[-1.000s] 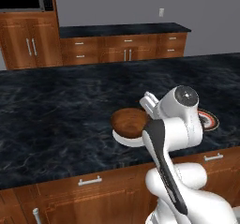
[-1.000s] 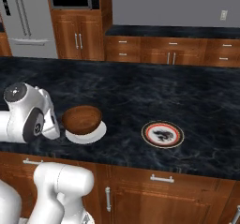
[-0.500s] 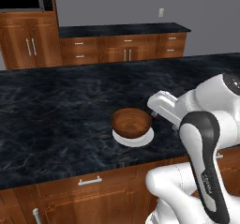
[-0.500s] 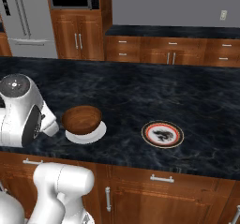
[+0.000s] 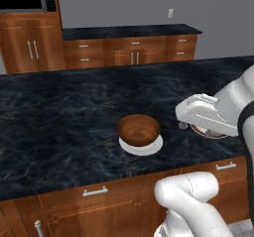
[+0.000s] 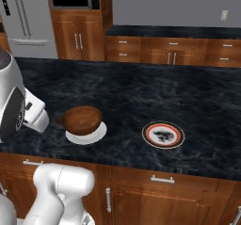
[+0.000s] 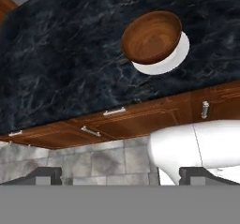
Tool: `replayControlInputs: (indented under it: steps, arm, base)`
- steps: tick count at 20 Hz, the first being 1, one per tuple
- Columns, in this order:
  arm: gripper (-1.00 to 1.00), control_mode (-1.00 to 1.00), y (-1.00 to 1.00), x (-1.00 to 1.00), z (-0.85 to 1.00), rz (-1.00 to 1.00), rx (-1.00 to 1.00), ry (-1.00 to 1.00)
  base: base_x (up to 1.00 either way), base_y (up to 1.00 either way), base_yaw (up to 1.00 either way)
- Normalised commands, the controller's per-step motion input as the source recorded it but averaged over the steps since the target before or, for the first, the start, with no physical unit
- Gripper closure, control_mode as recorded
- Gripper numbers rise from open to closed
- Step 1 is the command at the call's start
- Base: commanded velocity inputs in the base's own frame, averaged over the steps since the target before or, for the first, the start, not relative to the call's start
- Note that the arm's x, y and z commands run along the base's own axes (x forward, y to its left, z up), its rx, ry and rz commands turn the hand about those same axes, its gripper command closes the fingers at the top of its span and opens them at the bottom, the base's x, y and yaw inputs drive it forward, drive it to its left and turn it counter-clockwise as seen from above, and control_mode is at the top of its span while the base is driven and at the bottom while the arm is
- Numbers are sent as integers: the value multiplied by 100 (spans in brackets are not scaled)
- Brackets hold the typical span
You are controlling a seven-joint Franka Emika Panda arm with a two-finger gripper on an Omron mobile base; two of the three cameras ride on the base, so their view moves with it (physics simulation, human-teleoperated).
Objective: Move the bowls from the cabinet to the plates on the dining table.
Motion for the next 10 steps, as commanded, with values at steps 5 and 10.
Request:
replayControlInputs:
  steps: [5, 10]
  arm:
    - [-100, -100, -38, -16, 3, 0, -23, 11]
    - [-100, -100, -40, 58, -38, 0, -7, 0]
  base:
    - [0, 0, 0]
    - [0, 0, 0]
